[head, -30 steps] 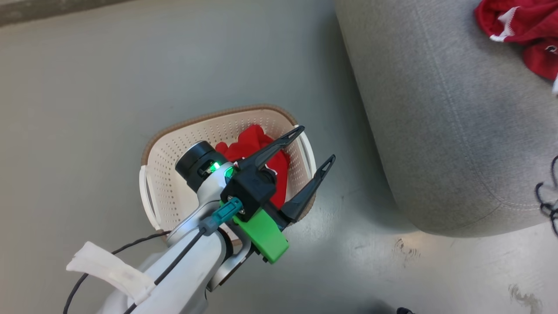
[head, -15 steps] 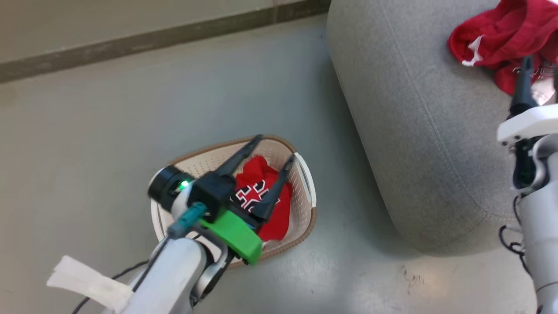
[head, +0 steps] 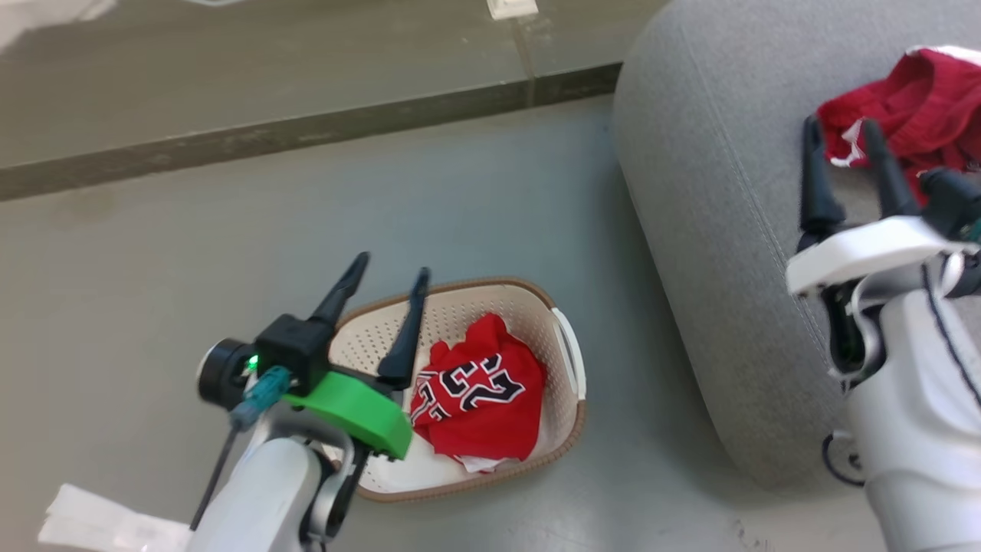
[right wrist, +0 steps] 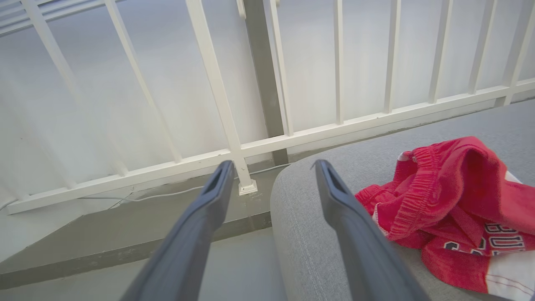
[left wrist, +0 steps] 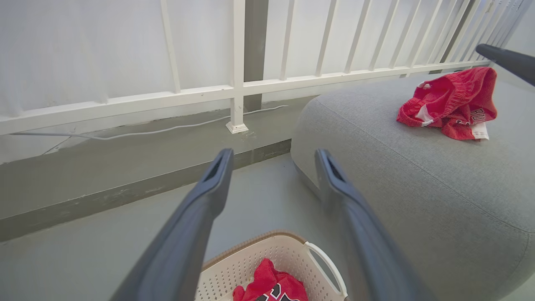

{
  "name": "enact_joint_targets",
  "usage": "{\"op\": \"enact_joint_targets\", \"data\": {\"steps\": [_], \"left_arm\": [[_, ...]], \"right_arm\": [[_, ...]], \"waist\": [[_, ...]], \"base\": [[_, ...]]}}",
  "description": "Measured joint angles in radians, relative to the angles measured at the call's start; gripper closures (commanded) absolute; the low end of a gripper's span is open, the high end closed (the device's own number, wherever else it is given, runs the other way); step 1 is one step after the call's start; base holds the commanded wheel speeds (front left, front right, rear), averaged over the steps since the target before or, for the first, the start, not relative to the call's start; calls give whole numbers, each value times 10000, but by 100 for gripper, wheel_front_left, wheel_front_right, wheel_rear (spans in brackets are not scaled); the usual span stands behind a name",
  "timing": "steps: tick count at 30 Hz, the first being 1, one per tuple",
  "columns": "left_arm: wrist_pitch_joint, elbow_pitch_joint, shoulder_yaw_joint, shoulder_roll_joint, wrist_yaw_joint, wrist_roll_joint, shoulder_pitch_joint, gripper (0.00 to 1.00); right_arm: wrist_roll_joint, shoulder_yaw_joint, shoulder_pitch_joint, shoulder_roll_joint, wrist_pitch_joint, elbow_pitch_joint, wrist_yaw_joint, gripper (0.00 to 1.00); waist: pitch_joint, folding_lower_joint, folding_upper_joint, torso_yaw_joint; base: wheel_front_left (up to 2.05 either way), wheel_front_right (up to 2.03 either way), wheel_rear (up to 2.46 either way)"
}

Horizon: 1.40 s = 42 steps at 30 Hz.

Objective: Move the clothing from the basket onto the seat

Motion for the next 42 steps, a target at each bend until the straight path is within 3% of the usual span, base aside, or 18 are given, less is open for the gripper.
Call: {"op": "enact_joint_targets", "data": {"steps": [7, 16, 28, 42], "left_arm": [[-161, 267, 880, 48, 387, -251, 598, 0], [-176, 566, 1511, 104, 506, -341, 1300, 0], [-263, 706, 1860, 105, 614, -593, 2105, 0], [-263, 656, 2224, 113, 683, -577, 2439, 0]], "right_arm": [[-414, 648, 979, 219, 2, -497, 100, 0], [-802, 1080, 2017, 251, 2, -644, 90, 0], [-844, 1342, 3165, 382, 2, -934, -36, 0], [-888, 1467, 3657, 470, 33, -1515, -224, 0]], "waist": [[-565, 0, 0, 433], [-1166, 0, 0, 835], [-1927, 0, 0, 1113], [-2075, 0, 0, 1107]], "base": [[0, 0, 0], [0, 0, 0], [0, 0, 0], [0, 0, 0]]}}
